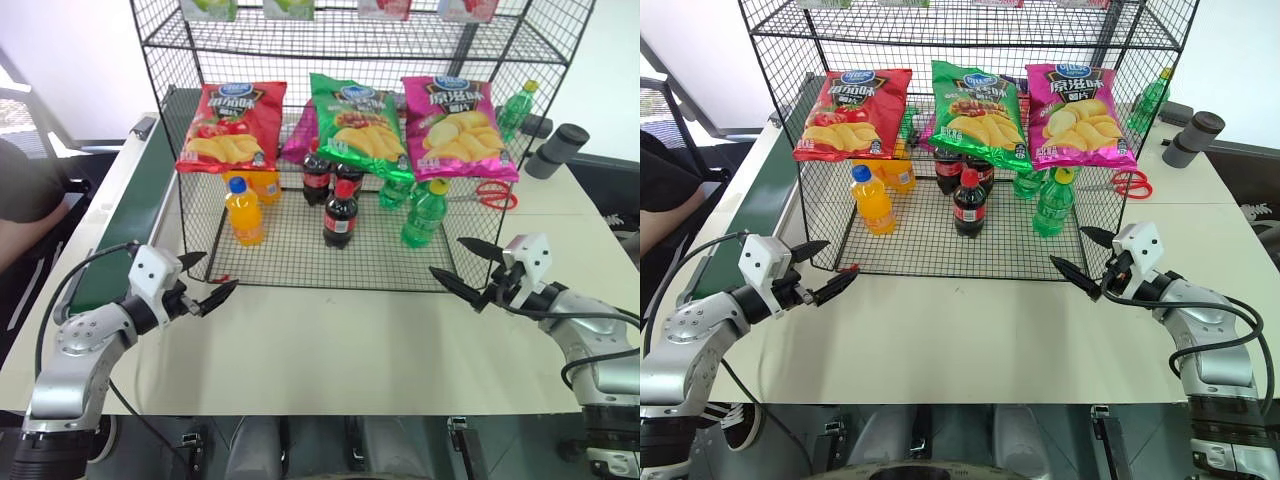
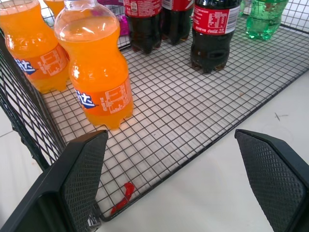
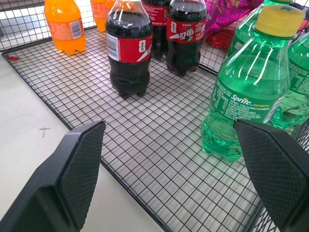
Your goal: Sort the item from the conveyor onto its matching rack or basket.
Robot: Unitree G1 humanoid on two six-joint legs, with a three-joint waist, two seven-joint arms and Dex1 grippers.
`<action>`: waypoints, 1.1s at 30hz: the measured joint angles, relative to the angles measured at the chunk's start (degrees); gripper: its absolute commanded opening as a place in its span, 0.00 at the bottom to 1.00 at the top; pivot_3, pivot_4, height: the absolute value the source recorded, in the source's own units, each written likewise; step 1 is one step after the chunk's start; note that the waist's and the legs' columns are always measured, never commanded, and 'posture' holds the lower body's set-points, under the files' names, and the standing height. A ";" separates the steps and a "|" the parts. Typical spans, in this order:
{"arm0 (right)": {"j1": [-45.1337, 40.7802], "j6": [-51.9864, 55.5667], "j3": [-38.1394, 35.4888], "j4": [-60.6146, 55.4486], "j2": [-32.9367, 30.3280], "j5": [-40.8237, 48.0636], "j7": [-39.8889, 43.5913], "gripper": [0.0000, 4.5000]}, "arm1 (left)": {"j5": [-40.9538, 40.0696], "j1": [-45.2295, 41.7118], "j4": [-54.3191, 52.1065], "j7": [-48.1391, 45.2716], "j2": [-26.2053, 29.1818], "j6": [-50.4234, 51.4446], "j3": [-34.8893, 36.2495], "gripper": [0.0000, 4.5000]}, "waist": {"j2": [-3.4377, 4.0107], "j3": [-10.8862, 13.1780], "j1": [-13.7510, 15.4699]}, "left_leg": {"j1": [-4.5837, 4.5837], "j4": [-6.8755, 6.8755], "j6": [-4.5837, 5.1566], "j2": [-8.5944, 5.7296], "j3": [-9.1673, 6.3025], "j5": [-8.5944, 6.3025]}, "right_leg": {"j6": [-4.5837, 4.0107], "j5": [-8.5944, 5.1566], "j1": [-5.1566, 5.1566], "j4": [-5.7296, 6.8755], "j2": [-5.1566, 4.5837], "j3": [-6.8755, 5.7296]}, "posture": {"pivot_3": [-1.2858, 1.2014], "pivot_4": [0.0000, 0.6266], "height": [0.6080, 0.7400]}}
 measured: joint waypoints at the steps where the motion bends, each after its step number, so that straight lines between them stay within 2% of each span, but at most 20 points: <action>1: 0.00 0.00 0.01 0.00 0.00 0.00 0.07 0.98 | 0.00 0.20 0.00 0.00 -0.02 -0.01 0.00 1.00 | 0.00 0.00 -0.01 | 0.00 0.00 0.00 0.00 0.00 0.00 | 0.00 0.00 0.00 0.00 0.00 0.00 | 0.52 0.24 1.00; 33: -1.31 0.40 0.71 -0.70 0.19 -0.76 -0.44 0.98 | -0.71 2.72 -2.31 2.02 0.09 0.45 0.92 1.00 | 0.00 -0.01 -0.01 | 0.01 0.01 0.00 0.00 0.00 0.00 | 0.00 0.00 0.01 0.01 -0.01 0.00 | 0.52 0.24 1.00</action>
